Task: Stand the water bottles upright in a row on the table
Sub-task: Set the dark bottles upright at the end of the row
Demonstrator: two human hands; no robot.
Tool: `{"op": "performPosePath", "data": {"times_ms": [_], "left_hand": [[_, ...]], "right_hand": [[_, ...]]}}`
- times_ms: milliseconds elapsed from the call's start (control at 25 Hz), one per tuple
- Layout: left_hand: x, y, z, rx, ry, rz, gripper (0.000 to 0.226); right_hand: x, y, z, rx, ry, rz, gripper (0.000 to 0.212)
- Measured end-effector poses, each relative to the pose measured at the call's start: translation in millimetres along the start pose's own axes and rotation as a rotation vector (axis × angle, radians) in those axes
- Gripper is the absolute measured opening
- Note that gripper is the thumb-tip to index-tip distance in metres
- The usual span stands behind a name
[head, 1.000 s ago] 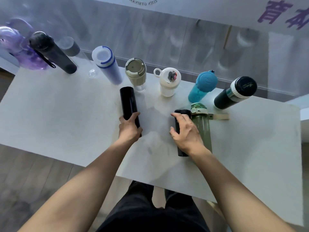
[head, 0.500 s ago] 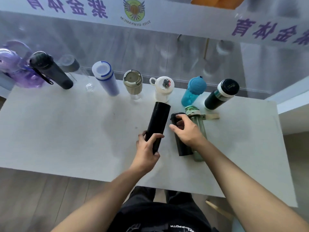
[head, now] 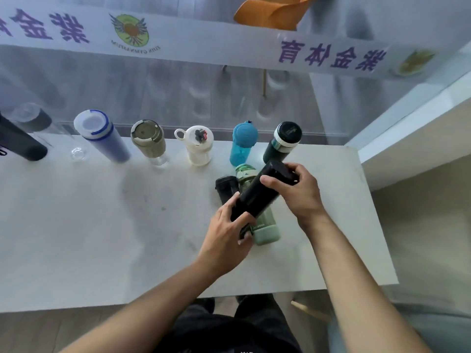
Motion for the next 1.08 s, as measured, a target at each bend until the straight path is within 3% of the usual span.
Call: {"op": "performPosePath", "data": {"times_ms": [120,240,440,800,1080], "left_hand": [[22.6,-15.9,-31.8,-0.030,-0.070,-0.044,0.024],[38.7,-28.5,-61.7,-0.085,0.000,-0.083,0.030],[65.7,-37.4,-116.7,-0.123,0.079,-0.067,0.048],[89.6,-38.1,-199.3,0.021,0.167,-0.316,0.066],[75.1,-47.4,-220.9,-0.093,0.284,-0.387,0.075]], "right_hand": [[0.3,44.9,-2.3,0.119,0.065,-0.030,0.051],[3.9,89.0,-15.4,0.180,0.117,0.002,0.052],[32.6,138.9,-60.8,0.156,0.147,0.137,0.064],[51.0,173.6,-153.2,0.031,0.232,0.311,0.071],[43.3,175.1,-193.5,-0.014,0.329,0.383,0.073]]}}
Point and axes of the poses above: each hand's wrist, its own z-axis away from the middle knuckle, its own y-axis out of the back of the hand, x = y × z, the point moved 1 cm from there along -z, towards the middle knuckle, and after that the axes turned 7 degrees about -x, right-handed, at the moved point
